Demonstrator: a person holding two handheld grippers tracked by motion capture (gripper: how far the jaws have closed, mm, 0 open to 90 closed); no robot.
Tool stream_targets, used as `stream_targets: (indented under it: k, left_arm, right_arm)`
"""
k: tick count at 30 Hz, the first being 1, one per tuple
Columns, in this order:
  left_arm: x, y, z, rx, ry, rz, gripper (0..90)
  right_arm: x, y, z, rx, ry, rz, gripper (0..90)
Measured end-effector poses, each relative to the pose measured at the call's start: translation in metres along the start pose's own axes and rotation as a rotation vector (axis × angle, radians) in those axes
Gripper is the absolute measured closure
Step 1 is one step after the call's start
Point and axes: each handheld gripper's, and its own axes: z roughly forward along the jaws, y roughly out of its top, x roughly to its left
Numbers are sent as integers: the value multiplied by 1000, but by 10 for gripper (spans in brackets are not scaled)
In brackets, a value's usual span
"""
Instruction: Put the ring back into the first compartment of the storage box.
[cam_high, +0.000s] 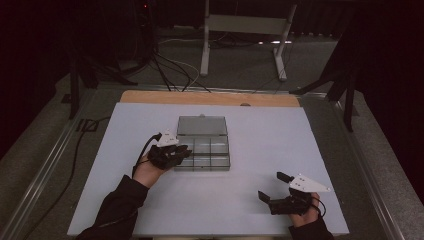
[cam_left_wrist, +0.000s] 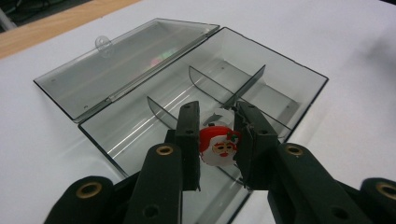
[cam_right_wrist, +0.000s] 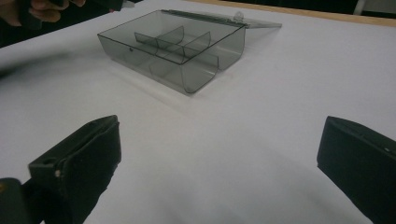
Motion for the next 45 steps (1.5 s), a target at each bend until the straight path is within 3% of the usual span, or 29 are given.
stream_targets:
  k: [9,18,25,32,45]
  left_arm:
    - [10,-1,11,0,8,-38,735]
    - [18,-1,22,13,15,-42,735]
    - [26,-1,28,21,19,-68,733]
    - [32,-3,37,51,48,-69,730]
    - [32,-2,43,69,52,-54,699]
  right_arm:
    - [-1,0,0,-1,3,4,0]
    - [0,0,0,2,5,4,0]
    - [0,0,0,0,5,5,0]
    - [0,0,-1,0,6,6,0]
    - [-2,-1,0,1,10,11,0]
